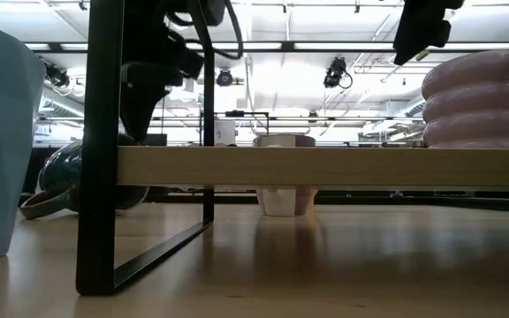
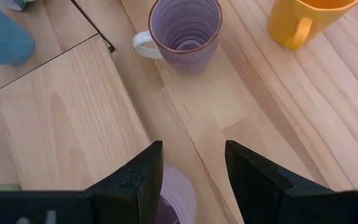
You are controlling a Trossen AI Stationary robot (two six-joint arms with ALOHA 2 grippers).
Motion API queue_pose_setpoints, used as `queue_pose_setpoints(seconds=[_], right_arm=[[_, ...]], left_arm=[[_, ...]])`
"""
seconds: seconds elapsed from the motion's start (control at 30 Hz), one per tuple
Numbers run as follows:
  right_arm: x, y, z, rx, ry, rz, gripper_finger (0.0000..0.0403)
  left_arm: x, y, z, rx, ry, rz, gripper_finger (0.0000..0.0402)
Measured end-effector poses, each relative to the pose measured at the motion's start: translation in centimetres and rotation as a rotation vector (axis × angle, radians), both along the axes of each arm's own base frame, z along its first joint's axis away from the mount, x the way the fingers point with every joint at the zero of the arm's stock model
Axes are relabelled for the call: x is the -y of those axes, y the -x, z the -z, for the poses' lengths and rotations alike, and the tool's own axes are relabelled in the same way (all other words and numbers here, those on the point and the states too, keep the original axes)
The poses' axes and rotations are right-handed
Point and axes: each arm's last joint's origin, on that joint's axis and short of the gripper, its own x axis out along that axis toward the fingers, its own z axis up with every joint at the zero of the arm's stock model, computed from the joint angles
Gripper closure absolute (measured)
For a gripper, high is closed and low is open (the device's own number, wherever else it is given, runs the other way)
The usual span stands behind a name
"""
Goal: Place coffee mugs
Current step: Move the blue mug to the top middle of the table
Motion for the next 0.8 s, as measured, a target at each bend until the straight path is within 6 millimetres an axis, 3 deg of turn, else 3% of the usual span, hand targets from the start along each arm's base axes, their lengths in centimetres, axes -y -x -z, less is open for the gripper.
queue_pose_setpoints(seconds=[0.33, 0.8], right_arm=[[0.0, 0.0, 0.0, 0.002, 0.000, 0.000, 0.0224], [0.0, 0.0, 0.0, 0.006, -0.001, 0.000, 0.0224]], left_arm=[[0.0, -0.1, 2.0, -0.151, -0.034, 0.008, 0.0225], [0.0, 0.3, 2.8, -0.257, -0.029, 0.005, 0.0229]])
